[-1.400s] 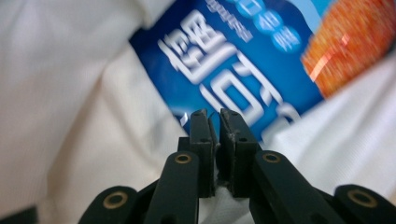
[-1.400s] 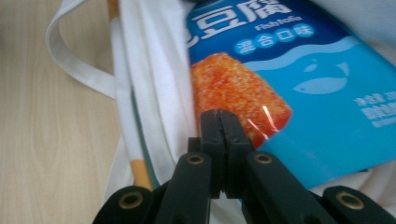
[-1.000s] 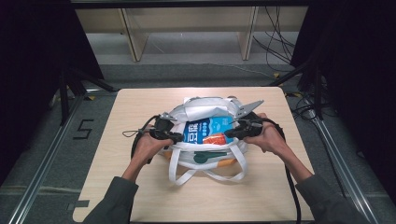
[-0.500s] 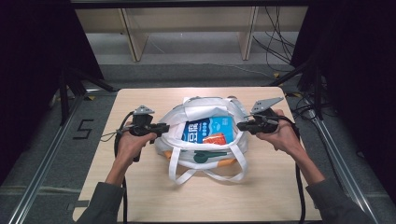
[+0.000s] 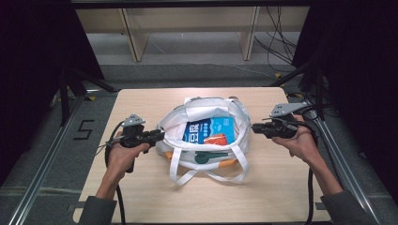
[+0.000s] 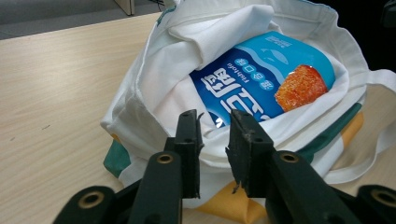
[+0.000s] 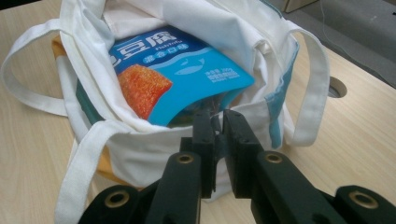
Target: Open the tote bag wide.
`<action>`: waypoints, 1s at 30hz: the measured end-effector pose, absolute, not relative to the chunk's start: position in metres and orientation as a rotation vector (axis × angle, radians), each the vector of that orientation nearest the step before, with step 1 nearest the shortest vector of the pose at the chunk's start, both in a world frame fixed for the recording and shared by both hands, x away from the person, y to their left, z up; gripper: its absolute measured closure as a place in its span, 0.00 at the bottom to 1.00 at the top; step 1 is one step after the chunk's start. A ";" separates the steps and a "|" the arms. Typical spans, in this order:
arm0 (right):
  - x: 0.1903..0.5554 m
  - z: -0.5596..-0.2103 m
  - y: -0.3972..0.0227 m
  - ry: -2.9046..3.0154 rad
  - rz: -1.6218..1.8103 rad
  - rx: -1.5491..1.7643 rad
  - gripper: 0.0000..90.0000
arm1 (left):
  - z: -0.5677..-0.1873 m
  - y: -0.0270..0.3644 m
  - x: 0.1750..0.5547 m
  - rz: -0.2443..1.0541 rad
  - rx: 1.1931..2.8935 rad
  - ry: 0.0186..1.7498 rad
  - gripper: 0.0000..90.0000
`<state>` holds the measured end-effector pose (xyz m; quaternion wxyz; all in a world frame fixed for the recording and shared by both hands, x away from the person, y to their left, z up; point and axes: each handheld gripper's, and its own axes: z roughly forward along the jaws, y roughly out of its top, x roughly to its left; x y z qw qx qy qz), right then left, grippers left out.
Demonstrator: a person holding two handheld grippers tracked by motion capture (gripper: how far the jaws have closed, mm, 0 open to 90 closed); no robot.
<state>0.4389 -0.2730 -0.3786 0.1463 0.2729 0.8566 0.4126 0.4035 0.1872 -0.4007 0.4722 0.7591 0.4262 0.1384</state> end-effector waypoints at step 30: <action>0.413 -0.398 -0.294 2.365 1.229 0.929 0.58 | -0.418 0.191 0.364 0.349 1.811 1.019 0.47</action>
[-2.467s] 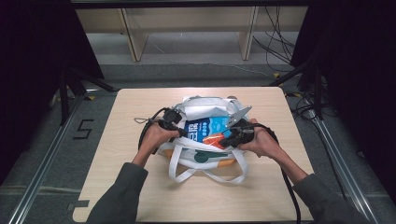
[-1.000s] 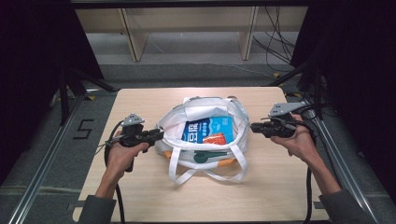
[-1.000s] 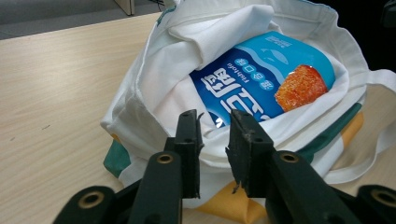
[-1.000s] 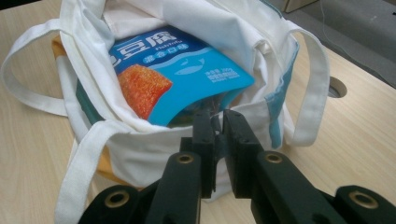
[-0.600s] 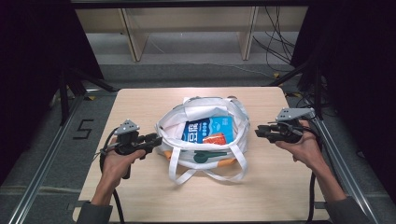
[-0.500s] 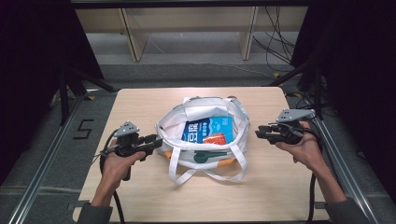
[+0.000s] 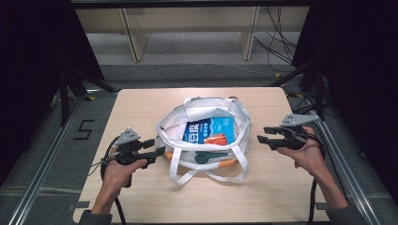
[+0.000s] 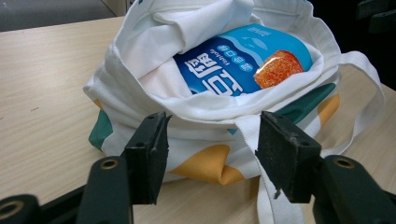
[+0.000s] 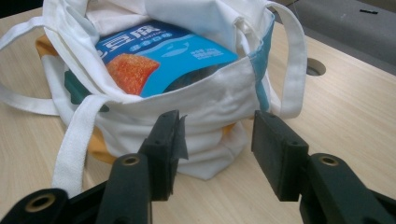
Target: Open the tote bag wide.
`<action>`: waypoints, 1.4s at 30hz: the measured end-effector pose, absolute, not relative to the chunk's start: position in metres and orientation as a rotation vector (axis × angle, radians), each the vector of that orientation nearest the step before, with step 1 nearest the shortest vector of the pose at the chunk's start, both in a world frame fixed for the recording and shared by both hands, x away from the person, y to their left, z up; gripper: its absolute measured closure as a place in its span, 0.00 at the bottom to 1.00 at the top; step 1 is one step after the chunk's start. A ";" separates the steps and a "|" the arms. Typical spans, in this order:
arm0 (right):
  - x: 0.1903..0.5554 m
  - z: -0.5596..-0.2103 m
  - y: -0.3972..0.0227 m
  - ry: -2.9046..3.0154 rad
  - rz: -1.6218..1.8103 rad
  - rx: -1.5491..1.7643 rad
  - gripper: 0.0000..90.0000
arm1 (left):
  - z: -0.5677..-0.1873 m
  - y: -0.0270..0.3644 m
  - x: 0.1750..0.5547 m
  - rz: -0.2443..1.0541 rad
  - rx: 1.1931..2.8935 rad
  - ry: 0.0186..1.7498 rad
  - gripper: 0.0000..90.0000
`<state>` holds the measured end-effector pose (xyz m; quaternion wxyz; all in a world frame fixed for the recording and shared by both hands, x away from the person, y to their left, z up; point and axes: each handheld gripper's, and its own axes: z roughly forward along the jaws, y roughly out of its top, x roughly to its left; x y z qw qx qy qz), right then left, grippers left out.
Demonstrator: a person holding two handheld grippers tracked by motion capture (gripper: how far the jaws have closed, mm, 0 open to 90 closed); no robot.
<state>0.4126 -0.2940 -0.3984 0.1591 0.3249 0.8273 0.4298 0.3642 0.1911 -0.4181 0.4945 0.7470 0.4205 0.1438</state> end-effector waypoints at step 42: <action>0.339 -0.429 -0.289 2.298 1.212 0.900 0.36 | -0.449 0.176 0.296 0.379 1.830 0.968 0.30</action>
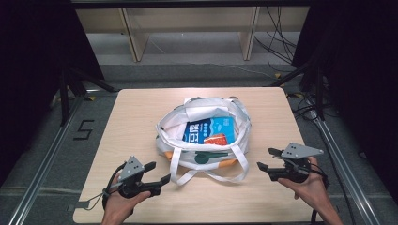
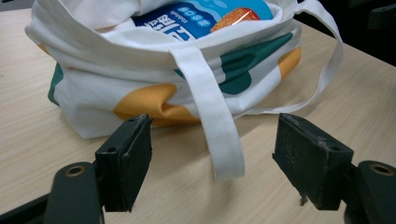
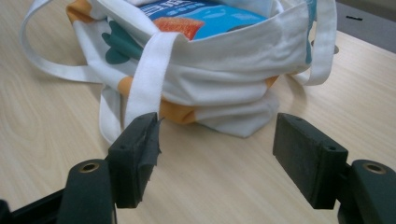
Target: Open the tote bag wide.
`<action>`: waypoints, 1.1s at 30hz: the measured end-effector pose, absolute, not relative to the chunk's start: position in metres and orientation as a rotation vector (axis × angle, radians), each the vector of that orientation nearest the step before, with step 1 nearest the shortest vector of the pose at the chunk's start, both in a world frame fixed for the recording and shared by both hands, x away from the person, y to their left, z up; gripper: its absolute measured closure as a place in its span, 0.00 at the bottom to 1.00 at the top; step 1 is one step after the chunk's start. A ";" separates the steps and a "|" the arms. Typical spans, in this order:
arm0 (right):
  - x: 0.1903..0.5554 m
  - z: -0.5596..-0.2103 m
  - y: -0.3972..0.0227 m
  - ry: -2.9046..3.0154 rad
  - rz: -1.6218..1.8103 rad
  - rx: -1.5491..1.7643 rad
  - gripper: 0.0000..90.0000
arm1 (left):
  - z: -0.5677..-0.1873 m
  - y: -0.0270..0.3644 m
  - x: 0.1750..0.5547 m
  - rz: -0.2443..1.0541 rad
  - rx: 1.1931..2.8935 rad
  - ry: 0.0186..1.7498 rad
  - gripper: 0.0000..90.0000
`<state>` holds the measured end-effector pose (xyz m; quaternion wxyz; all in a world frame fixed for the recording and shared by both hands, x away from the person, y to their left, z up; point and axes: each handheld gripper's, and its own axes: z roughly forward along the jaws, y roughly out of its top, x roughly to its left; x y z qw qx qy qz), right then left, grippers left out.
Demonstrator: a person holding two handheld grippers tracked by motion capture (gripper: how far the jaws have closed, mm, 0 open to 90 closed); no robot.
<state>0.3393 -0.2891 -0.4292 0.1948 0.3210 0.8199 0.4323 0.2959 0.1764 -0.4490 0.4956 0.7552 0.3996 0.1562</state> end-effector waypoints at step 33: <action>0.300 -0.469 -0.308 2.353 1.193 1.011 0.36 | -0.488 0.176 0.262 0.361 1.871 1.012 0.27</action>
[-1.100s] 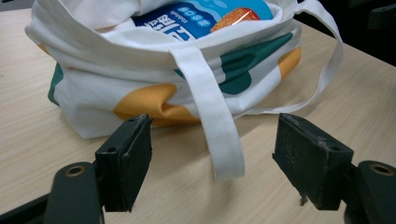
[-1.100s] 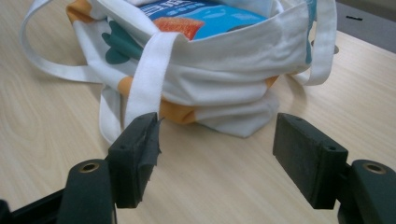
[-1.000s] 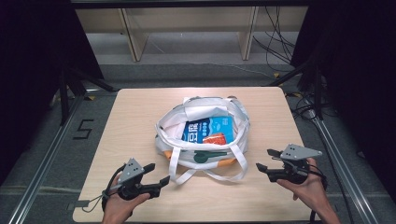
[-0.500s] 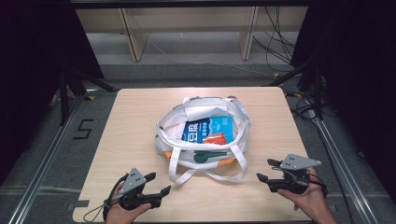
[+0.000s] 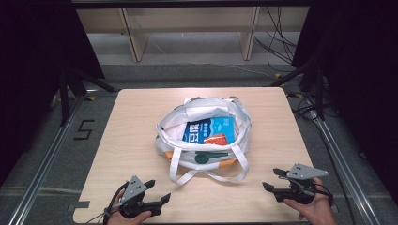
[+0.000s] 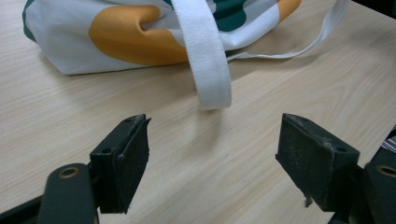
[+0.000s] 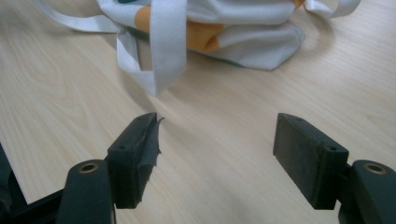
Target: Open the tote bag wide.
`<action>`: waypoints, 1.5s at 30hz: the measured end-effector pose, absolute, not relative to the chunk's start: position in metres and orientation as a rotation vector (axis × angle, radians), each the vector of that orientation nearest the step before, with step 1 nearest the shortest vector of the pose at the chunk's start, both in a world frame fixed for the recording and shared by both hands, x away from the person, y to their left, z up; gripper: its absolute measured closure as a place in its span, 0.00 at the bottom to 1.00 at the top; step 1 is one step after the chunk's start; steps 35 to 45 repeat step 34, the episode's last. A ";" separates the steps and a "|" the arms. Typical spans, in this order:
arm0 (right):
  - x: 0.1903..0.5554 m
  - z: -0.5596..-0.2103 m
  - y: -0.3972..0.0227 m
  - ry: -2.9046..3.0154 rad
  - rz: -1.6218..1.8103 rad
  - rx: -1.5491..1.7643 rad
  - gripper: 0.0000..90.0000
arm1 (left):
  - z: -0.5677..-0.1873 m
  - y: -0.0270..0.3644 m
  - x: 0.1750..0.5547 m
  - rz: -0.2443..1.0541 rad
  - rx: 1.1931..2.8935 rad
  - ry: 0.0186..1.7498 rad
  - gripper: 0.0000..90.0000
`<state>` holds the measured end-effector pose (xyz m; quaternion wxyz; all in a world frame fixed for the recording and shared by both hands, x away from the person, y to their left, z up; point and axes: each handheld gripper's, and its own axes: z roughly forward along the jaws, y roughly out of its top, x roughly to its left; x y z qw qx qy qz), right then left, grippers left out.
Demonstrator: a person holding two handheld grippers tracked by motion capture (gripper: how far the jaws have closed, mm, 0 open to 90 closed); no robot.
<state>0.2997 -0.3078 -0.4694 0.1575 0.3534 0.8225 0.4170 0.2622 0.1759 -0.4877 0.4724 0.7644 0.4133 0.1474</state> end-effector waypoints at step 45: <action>0.292 -0.482 -0.320 2.360 1.180 1.046 0.35 | -0.491 0.178 0.262 0.372 1.900 1.028 0.25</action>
